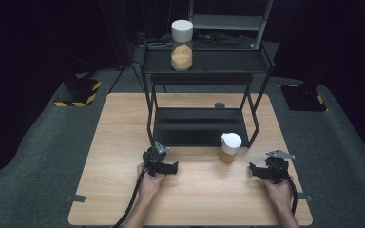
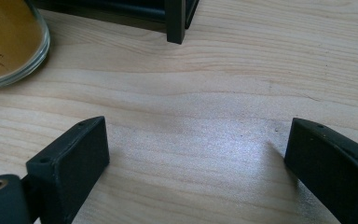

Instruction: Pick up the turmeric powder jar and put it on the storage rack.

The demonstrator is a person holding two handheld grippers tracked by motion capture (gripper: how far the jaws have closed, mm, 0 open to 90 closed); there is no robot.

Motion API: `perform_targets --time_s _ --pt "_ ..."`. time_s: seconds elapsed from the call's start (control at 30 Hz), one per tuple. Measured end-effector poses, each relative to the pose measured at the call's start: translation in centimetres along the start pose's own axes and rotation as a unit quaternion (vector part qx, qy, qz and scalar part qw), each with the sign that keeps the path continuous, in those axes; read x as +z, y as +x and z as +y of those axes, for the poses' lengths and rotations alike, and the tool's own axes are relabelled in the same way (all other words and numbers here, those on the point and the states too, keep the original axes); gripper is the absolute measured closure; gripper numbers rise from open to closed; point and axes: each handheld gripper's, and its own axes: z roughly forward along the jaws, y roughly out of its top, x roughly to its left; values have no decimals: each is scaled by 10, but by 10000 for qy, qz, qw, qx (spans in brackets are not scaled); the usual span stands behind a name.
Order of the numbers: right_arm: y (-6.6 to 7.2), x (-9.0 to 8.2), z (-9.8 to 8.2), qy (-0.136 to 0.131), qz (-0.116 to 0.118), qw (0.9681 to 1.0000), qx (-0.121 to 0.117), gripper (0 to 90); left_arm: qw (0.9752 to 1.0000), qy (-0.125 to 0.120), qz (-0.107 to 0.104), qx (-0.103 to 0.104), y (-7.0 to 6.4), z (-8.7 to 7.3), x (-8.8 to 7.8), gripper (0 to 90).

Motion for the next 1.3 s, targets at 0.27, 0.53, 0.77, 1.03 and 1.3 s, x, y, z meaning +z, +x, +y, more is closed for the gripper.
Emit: perform_targets --time_s 0.27,0.53,0.77,1.03,1.3 --pt "-2 0 2 8 140 9999 -7 53 9998 -204 58 -33 -3 -11 1 44" --pt "14 -1 7 -212 857 9948 -510 52 9997 -209 82 -43 -5 -11 1 44" --pt "31 5 23 -511 1274 9879 -719 74 9998 -203 82 -39 -5 -11 1 45" --pt "38 18 38 -743 1428 9852 -587 132 9997 -205 83 -40 -5 -11 1 45" --pt "44 21 35 -982 1327 9834 -758 292 9997 -207 87 -39 -5 -11 1 45"
